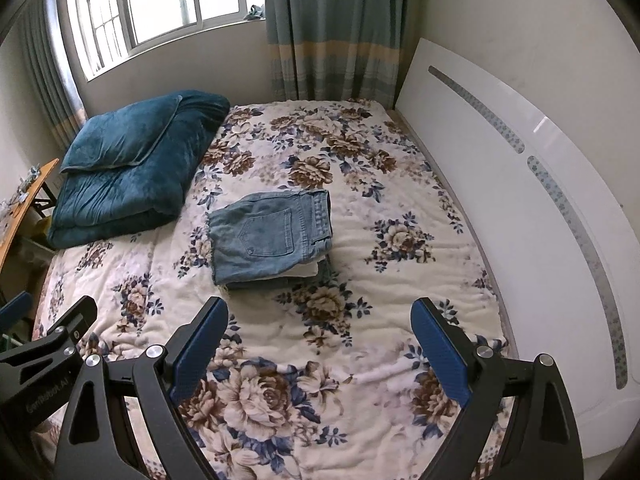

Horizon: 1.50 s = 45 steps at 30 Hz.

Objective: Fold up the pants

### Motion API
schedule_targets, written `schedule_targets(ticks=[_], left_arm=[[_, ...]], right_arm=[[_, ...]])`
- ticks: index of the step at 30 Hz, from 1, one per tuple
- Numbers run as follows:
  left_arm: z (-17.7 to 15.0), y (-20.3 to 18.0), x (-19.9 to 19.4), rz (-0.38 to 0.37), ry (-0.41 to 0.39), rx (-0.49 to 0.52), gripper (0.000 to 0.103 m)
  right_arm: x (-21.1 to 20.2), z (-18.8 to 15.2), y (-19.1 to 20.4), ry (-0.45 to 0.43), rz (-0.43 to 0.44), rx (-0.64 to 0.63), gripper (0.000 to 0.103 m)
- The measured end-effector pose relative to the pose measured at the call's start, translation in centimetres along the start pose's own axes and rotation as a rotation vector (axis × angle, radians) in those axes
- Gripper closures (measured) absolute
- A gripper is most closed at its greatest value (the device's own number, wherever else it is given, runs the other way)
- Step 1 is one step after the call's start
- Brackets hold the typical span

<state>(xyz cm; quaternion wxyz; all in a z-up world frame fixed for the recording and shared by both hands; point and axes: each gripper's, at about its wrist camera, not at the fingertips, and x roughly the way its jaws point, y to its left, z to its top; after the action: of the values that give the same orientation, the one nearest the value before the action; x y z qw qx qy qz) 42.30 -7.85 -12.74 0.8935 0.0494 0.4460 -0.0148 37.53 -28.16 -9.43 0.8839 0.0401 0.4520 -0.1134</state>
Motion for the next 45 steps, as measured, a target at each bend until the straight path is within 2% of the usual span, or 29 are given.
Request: schedule_targets(ticks=[23,45], left_arm=[[0.0,-0.2,0.6,0.027,-0.043,0.004,0.003],[0.0,-0.2,0.5,0.033,-0.041,0.007,0.003]], right_arm=[[0.8,-1.1,-0.1,-0.01,-0.01,0.017,0.008],[1.0,-1.0,0.2,-0.012,0.014,0.014,0.008]])
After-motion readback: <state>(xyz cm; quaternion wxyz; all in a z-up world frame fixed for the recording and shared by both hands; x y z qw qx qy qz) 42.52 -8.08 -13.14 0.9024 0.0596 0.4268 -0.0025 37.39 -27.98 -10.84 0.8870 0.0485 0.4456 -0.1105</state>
